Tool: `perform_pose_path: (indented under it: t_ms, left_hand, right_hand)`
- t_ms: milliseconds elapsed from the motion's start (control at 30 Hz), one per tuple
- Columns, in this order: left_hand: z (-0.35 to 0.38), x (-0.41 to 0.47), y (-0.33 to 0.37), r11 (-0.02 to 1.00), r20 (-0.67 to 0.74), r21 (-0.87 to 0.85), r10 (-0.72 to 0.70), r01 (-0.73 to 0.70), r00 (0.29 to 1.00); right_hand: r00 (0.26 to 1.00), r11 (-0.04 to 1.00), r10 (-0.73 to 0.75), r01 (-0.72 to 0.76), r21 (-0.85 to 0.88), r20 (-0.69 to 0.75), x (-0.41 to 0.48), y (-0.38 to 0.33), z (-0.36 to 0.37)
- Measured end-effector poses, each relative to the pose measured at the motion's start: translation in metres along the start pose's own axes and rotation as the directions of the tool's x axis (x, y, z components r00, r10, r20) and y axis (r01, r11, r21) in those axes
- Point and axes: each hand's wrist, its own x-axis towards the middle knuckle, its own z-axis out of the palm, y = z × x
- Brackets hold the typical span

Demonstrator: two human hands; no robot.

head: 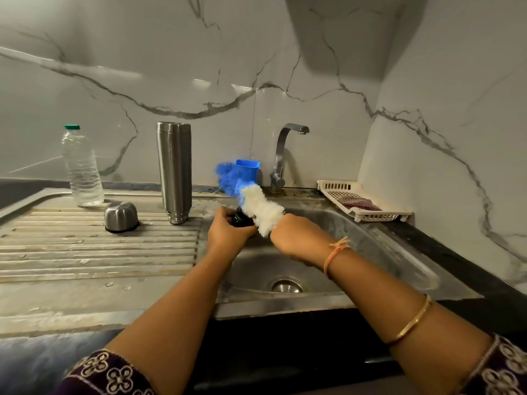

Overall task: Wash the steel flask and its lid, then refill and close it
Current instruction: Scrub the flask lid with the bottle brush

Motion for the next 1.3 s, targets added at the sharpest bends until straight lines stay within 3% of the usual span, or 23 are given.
perform_pose_path:
  t_ms: [100,167,300,367,467,667,767,833,900,1033,1167,1233,1300]
  left_hand:
    - [0.008,-0.008,0.002,0.977,0.175,0.08,0.181,-0.197,0.968]
    - [0.009,-0.009,0.002,0.967,0.206,0.087,0.22,-0.241,0.954]
    - [0.004,0.0,0.0,0.942,0.023,0.14,0.306,-0.306,0.952]
    - [0.005,0.003,-0.002,0.912,0.008,0.241,0.339,-0.331,0.941]
    - [0.007,0.006,-0.006,0.889,0.009,0.318,0.345,-0.33,0.939]
    - [0.006,0.004,-0.006,0.882,-0.015,0.385,0.301,-0.272,0.954]
    - [0.008,0.004,-0.008,0.863,0.04,0.449,0.237,-0.23,0.971]
    - [0.009,0.005,-0.012,0.879,0.043,0.404,0.257,-0.252,0.966]
    - [0.011,0.004,-0.015,0.919,0.089,0.335,0.186,-0.206,0.978]
    - [0.012,0.006,-0.013,0.999,0.131,-0.025,0.036,-0.033,0.991]
    - [0.015,0.007,-0.009,0.918,0.251,-0.356,-0.085,0.173,0.964]
    - [0.017,0.005,-0.008,0.902,0.219,-0.383,-0.121,0.199,0.968]
    - [0.016,0.003,-0.008,0.964,0.126,-0.236,-0.094,0.122,0.988]
  right_hand:
    - [0.999,0.987,0.01,-0.005,0.158,-0.03,0.008,0.004,-0.009]
    - [0.996,0.961,0.083,-0.074,0.268,-0.02,0.013,0.008,-0.012]
    - [0.981,0.967,0.074,-0.027,0.253,-0.178,0.036,0.013,-0.006]
    - [0.973,0.956,0.142,-0.088,0.28,-0.181,0.049,0.017,0.0]
    - [0.96,0.934,0.254,-0.212,0.287,-0.117,0.065,0.027,0.011]
    - [0.975,0.929,0.204,-0.163,0.331,-0.093,0.08,0.043,0.029]
    - [0.98,0.919,0.179,-0.137,0.369,-0.083,0.086,0.049,0.031]
    - [0.984,0.912,0.162,-0.121,0.391,-0.073,0.086,0.053,0.033]
    - [0.985,0.904,0.164,-0.126,0.409,-0.059,0.089,0.058,0.035]
    - [0.979,0.87,0.202,-0.166,0.463,-0.029,0.095,0.065,0.033]
    - [0.973,0.825,0.23,-0.188,0.534,-0.013,0.097,0.068,0.032]
    - [0.972,0.821,0.233,-0.185,0.54,-0.02,0.097,0.068,0.033]
    - [0.974,0.821,0.226,-0.176,0.543,-0.027,0.097,0.068,0.034]
